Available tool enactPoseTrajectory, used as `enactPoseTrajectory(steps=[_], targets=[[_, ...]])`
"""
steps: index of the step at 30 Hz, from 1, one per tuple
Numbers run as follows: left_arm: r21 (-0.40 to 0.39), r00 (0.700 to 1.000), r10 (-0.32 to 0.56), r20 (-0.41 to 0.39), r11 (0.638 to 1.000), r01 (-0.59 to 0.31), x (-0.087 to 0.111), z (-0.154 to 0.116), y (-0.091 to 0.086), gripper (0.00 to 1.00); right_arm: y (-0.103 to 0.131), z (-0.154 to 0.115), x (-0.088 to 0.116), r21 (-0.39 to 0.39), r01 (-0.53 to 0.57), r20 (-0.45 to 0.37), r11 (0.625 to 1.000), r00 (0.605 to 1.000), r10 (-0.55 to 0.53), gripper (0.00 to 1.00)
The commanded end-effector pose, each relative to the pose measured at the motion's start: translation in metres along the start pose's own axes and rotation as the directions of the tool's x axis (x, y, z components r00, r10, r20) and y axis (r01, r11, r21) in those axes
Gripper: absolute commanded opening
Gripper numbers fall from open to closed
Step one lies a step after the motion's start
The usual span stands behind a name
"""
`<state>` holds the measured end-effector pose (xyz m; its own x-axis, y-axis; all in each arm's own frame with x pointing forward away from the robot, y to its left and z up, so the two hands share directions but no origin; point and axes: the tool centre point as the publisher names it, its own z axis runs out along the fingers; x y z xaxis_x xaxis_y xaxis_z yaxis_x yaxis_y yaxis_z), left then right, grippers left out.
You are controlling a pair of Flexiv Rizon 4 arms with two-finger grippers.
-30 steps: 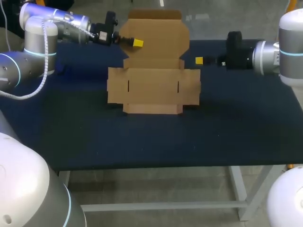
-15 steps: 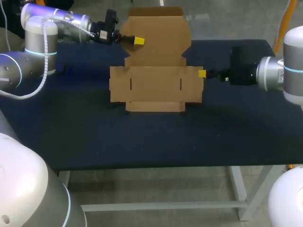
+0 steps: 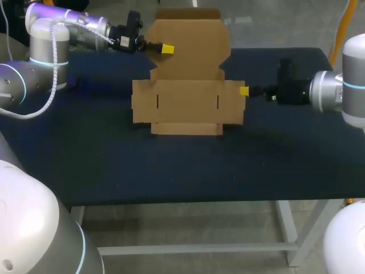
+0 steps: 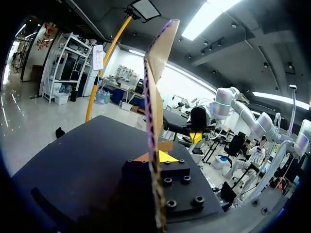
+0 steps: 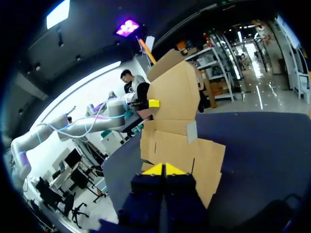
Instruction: Assemble the packaging by folding the flat box into shape, placing the metal phone stand inside, and closing the box properly
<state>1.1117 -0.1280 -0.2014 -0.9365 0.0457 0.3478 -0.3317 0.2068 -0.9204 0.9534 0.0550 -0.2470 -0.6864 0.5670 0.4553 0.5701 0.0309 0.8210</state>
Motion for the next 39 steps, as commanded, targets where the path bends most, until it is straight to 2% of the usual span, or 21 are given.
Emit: enactPoseTrajectory(steps=[1,5,14,18,27,39], targets=[[-0.002,1.000,0.000,-0.007,1.000,0.000,-0.001,-0.001,-0.001,0.00,-0.001,-0.001,0.000,-0.005,0.002,-0.004,1.000,1.000,-0.002,0.00],[0.000,1.000,0.006,-0.002,1.000,-0.006,0.001,-0.001,-0.002,0.00,0.001,0.008,0.012,-0.019,0.034,-0.022,0.999,0.999,-0.034,0.00],[0.027,1.000,0.026,0.016,0.999,-0.026,0.011,0.001,-0.007,0.00,-0.009,-0.008,0.025,-0.067,0.065,0.011,0.996,0.998,-0.065,0.00],[0.013,0.999,0.018,0.030,1.000,-0.018,0.017,0.005,-0.009,0.00,-0.017,-0.009,0.031,-0.057,0.091,0.028,0.994,0.996,-0.090,0.00],[-0.028,0.996,0.014,0.089,1.000,-0.011,0.044,0.015,-0.020,0.00,-0.036,-0.014,0.044,-0.054,0.164,0.056,0.985,0.985,-0.161,0.00],[-0.031,0.992,-0.004,0.128,0.999,0.008,0.071,0.024,-0.027,0.00,-0.056,-0.019,0.050,-0.060,0.211,0.065,0.976,0.976,-0.208,0.00]])
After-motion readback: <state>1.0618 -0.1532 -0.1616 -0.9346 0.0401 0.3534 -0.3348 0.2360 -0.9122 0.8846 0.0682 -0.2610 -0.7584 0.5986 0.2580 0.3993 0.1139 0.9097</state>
